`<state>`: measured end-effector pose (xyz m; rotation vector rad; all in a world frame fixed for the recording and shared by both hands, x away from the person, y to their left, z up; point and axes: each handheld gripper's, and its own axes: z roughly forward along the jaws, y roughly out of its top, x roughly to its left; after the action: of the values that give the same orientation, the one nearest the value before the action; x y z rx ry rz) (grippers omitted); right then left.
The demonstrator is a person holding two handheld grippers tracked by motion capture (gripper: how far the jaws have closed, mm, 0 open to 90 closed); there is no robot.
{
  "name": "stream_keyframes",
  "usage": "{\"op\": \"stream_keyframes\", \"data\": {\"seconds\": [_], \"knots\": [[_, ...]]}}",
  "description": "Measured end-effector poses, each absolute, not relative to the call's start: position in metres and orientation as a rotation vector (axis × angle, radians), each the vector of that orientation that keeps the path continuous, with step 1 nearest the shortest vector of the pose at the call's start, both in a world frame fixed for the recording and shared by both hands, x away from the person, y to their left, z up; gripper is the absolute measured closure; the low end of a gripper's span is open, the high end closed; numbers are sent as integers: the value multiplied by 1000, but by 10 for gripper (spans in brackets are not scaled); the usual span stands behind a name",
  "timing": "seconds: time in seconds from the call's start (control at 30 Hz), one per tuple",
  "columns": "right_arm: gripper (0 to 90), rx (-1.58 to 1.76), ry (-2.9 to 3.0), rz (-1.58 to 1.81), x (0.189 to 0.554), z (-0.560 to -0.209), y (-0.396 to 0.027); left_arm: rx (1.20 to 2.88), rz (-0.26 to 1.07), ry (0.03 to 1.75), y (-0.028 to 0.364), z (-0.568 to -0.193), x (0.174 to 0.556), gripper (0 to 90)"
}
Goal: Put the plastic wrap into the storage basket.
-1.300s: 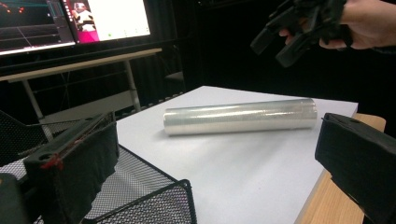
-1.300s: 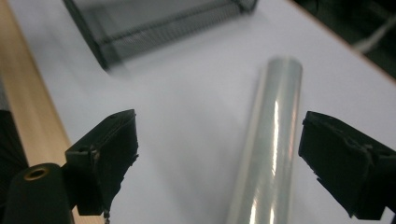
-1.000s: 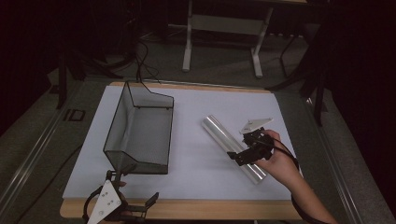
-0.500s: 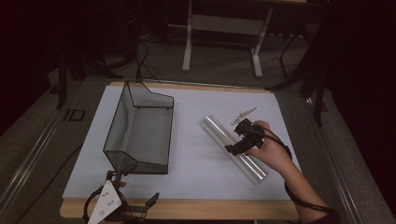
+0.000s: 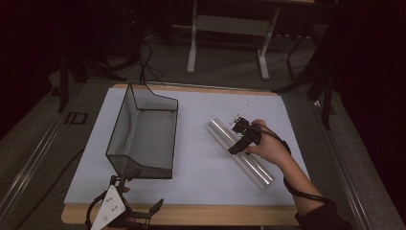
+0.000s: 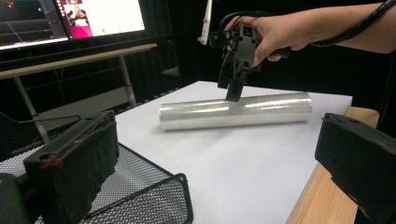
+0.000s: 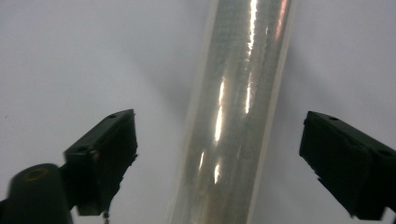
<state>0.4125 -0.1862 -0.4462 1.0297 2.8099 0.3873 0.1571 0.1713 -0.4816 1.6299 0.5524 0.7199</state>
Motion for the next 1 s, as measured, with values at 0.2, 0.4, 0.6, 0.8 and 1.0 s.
{"op": "stream_keyframes", "data": {"seconds": [0.2, 0.4, 0.6, 0.8, 1.0], "knots": [[185, 1093, 2862, 282, 425, -463, -185, 1631, 718, 546, 171, -482, 157, 1], [217, 1135, 2879, 226, 428, -475, -186, 1631, 718, 545, 171, -482, 156, 1], [249, 1147, 2871, 251, 427, -485, -190, 1633, 714, 544, 170, -482, 157, 2], [273, 1158, 2883, 219, 428, -496, -191, 1632, 713, 544, 170, -482, 157, 1], [282, 1154, 2886, 171, 428, -496, -186, 1634, 712, 541, 170, -482, 157, 1]]}}
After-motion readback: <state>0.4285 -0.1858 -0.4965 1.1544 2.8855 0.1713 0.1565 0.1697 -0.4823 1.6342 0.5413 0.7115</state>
